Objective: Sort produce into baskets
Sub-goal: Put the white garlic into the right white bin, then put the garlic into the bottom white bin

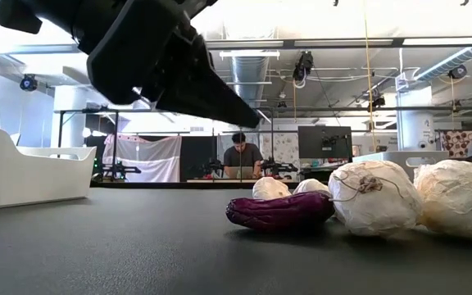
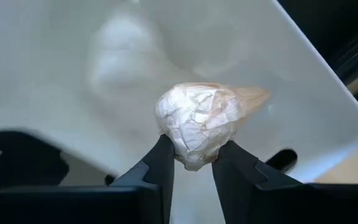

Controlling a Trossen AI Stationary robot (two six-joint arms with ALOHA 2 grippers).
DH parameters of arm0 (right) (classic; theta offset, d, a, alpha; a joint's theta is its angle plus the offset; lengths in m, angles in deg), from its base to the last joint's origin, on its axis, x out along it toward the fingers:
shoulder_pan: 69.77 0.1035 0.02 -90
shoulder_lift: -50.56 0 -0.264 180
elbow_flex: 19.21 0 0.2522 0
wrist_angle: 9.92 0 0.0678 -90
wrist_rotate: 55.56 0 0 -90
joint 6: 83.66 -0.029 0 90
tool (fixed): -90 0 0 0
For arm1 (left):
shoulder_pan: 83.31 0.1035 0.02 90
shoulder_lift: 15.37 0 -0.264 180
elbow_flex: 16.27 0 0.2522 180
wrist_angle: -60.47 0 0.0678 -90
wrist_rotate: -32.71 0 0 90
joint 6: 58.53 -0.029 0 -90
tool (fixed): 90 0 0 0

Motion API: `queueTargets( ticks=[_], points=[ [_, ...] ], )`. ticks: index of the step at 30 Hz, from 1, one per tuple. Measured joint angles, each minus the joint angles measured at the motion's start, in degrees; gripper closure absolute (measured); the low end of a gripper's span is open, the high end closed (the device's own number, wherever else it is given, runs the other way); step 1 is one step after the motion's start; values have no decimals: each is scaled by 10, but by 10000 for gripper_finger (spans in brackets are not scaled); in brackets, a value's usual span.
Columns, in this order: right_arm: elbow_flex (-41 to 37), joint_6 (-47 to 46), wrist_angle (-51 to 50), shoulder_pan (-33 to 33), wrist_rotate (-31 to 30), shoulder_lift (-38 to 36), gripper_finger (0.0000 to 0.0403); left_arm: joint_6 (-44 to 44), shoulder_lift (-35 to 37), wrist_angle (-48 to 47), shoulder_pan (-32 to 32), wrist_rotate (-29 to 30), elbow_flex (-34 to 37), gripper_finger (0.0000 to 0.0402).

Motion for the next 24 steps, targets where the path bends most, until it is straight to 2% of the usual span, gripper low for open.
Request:
queueTargets(
  ticks=[5, 10, 15, 19, 21, 22, 24],
  points=[
    [-49, 14, 26, -3, 40, 5, 312, -1, 0, 6, 0, 0, 0, 235],
    [-75, 30, 43, -5, 43, 4, 298, -1, 0, 6, 0, 0, 0, 235],
    [-65, 37, 43, -5, 45, 3, 246, -1, 0, 5, 0, 0, 0, 235],
    [-21, 39, 18, -20, 73, -21, 207, -1, 0, 5, 0, 0, 0, 235],
    [14, 34, -11, -31, 37, -37, 197, -1, 0, 6, 0, 0, 0, 235],
    [32, 35, -27, -36, -1, -44, 194, -1, 0, 6, 0, 0, 0, 235],
    [63, 71, -51, -46, -126, -55, 193, -1, 0, 8, 0, 0, 0, 235]
  ],
)
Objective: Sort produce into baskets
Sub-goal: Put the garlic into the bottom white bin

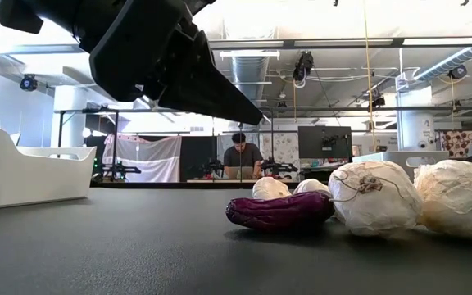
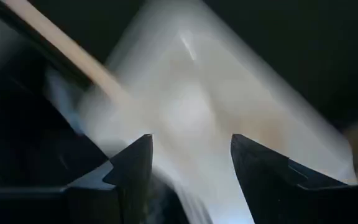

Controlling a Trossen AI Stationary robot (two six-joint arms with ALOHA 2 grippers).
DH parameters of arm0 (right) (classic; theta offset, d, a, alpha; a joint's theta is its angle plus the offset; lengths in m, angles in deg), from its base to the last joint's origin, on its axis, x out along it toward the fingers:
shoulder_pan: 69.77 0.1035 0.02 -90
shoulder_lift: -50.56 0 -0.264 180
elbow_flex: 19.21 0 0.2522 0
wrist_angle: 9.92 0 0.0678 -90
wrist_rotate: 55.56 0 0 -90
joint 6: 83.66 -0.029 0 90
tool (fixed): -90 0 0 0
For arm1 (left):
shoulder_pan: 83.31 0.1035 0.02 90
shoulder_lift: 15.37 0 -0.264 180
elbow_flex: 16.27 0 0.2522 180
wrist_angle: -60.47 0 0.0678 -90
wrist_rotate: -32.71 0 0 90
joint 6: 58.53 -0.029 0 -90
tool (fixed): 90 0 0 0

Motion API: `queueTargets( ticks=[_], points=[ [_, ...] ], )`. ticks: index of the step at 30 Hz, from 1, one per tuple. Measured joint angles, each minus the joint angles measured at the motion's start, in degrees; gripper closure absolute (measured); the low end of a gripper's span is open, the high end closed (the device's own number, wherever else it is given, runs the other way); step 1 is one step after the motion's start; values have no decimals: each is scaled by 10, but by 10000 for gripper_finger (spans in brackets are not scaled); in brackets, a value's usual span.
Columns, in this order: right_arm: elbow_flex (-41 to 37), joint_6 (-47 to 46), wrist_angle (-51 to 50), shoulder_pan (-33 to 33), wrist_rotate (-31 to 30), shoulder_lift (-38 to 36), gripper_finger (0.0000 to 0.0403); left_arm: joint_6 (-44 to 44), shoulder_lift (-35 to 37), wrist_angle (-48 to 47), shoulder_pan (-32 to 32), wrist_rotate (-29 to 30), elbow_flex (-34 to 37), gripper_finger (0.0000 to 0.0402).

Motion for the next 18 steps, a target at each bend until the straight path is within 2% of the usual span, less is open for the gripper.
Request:
queueTargets(
  ticks=[3, 5, 8, 13, 18],
  points=[
    [17, 131, 8, -9, -231, -5, 193, -2, 0, 2, 0, 0, 0, 235],
    [12, 217, 22, -22, -308, 2, 193, -2, 0, 1, 0, 0, 0, 235],
    [-10, 286, 33, -52, -319, 22, 193, -4, 0, 1, 0, 0, 0, 235],
    [-43, 364, 110, -95, -255, 71, 193, -6, 0, -2, 0, 0, 0, 235],
    [-50, 466, 209, -108, -220, 119, 193, -6, 0, -2, 0, 0, 0, 235]
  ],
)
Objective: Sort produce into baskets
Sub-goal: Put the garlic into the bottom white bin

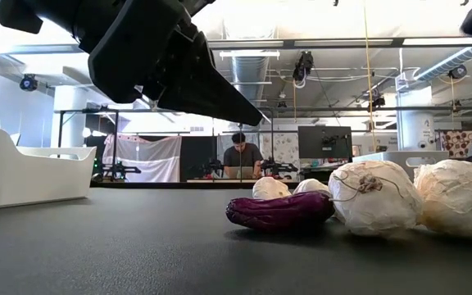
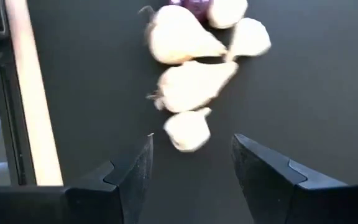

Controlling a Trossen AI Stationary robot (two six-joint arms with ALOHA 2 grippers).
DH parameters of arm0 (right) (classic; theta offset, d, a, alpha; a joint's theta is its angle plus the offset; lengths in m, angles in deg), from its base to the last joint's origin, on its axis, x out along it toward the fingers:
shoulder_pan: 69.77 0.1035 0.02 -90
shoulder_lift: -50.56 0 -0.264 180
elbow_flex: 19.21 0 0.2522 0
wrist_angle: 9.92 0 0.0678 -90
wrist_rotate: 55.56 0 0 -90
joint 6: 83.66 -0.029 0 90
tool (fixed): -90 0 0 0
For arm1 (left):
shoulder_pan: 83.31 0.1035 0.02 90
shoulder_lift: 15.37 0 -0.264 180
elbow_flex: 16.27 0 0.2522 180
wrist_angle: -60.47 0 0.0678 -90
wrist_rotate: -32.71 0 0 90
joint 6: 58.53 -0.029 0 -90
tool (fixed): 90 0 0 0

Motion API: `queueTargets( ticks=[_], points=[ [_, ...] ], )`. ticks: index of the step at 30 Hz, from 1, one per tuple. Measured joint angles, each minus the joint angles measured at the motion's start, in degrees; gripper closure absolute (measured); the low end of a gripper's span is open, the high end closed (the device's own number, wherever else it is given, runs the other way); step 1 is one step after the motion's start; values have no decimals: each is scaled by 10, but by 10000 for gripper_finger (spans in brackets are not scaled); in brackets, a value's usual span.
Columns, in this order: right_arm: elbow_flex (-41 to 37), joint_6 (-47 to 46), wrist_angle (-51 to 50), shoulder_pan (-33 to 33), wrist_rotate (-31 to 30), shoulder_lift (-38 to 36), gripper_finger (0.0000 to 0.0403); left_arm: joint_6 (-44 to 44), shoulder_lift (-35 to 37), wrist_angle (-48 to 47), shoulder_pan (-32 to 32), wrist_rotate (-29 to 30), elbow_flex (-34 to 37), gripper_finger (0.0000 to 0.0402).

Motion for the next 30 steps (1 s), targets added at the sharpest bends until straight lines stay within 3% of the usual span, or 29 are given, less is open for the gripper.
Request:
queueTargets(
  ticks=[8, 15, 30],
  points=[
    [0, 20, 11, -24, 2, 48, 193, 0, 0, 0, 0, 0, 0, 235],
    [-1, 40, 17, -38, 68, 73, 193, 0, 0, -3, 0, 0, 0, 235],
    [2, 30, 33, -52, 75, 106, 193, 0, 0, -5, 0, 0, 0, 235]
  ],
)
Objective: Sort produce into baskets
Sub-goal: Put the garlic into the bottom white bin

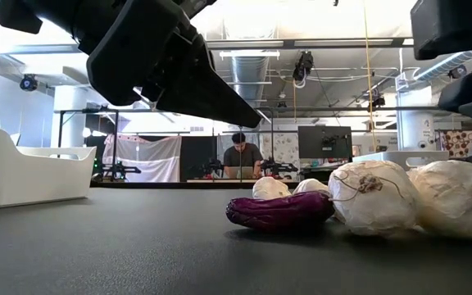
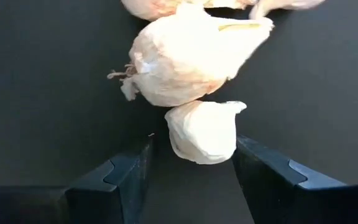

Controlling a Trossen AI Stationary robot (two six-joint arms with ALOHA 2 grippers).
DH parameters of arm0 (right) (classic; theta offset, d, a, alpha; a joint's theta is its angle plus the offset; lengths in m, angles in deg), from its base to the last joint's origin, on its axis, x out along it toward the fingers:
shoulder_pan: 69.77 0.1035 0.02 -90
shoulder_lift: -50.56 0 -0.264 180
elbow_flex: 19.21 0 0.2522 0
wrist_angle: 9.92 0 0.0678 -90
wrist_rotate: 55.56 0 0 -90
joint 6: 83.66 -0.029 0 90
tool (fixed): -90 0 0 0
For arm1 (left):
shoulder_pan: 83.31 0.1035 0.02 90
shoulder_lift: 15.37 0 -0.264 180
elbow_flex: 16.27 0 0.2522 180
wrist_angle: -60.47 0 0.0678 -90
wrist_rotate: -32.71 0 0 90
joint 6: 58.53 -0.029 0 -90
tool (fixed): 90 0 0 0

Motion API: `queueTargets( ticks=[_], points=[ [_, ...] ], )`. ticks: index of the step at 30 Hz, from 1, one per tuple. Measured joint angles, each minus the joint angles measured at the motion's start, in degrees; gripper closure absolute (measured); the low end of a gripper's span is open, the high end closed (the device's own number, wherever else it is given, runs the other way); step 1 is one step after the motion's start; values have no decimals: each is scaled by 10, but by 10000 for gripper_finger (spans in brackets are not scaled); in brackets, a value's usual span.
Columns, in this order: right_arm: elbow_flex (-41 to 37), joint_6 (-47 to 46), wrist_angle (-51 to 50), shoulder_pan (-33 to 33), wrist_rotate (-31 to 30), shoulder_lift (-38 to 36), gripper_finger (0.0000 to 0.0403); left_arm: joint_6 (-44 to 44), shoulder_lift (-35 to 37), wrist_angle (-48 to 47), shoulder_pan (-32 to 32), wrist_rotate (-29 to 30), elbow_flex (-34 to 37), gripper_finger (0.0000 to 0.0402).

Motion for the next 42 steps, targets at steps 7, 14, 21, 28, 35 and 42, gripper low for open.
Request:
queueTargets(
  ticks=[7, 14, 21, 28, 35, 42],
  points=[
    [-3, -71, 0, -23, -10, -17, 207, 0, 0, 0, 0, 0, 0, 235],
    [-3, -137, -2, -41, 5, -17, 247, 0, 0, 0, 0, 0, 0, 235],
    [1, -133, -13, -48, 56, -30, 300, -2, 0, -3, 0, 0, 0, 235],
    [45, -171, -94, -13, 174, -115, 298, -2, 0, -7, 0, 0, 0, 235],
    [41, -356, -159, 105, 209, -193, 299, -2, 0, -5, 0, 0, 0, 235],
    [6, -519, -213, 199, 211, -172, 298, -2, 0, 6, 0, 0, 0, 235]
  ],
)
